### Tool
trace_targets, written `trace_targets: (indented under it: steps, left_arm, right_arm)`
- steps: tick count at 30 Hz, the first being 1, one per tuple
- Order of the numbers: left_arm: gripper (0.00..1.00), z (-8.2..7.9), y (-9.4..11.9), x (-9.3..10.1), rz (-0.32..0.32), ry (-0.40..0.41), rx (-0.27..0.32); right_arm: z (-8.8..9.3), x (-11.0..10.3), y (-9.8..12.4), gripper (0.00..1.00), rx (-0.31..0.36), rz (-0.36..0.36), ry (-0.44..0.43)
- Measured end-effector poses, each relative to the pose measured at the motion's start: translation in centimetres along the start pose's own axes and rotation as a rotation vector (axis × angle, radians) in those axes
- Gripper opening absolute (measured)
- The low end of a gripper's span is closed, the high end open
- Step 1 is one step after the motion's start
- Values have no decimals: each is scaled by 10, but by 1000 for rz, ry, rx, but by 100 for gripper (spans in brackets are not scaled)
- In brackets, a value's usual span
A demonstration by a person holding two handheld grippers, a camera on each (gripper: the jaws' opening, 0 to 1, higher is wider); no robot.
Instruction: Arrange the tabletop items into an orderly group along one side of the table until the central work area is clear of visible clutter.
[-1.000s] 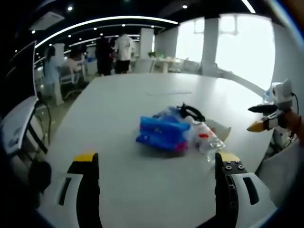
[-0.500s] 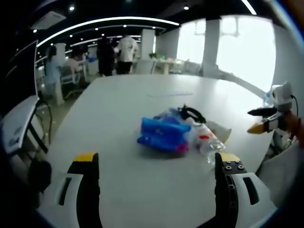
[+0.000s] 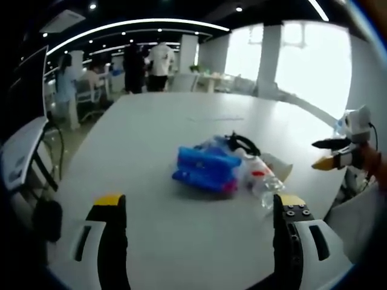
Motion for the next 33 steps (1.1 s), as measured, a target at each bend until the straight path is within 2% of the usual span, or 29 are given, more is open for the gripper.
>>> trace_targets:
  steps: [11,21,27,33]
  left_arm:
    - [98,0,0,1,6,2,-6]
    - [98,-3,2,0,5,20,14]
    - [98,-3,3,-1,6,13,13]
    - [98,-4,4,-3,1,19,18]
  right_arm:
    - [-16,-20,-13,98,6,-62,22]
    - [-32,-37,-32,99,11,-117,23]
    - [-38,-53,-47,98,-6,-165,26]
    - [-39,-63,-62,98,-24,-184,34]
Point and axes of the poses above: the point that each gripper's makers call its tool centre point, and the gripper's own axes: y roughly backward along the fingers, x roughly to its right, z roughly out of its underside, the point moved 1 cm from there along y, roughly backward along the fingers, and after that the axes turned 9 degrees about -z, right-handed, at the moved point
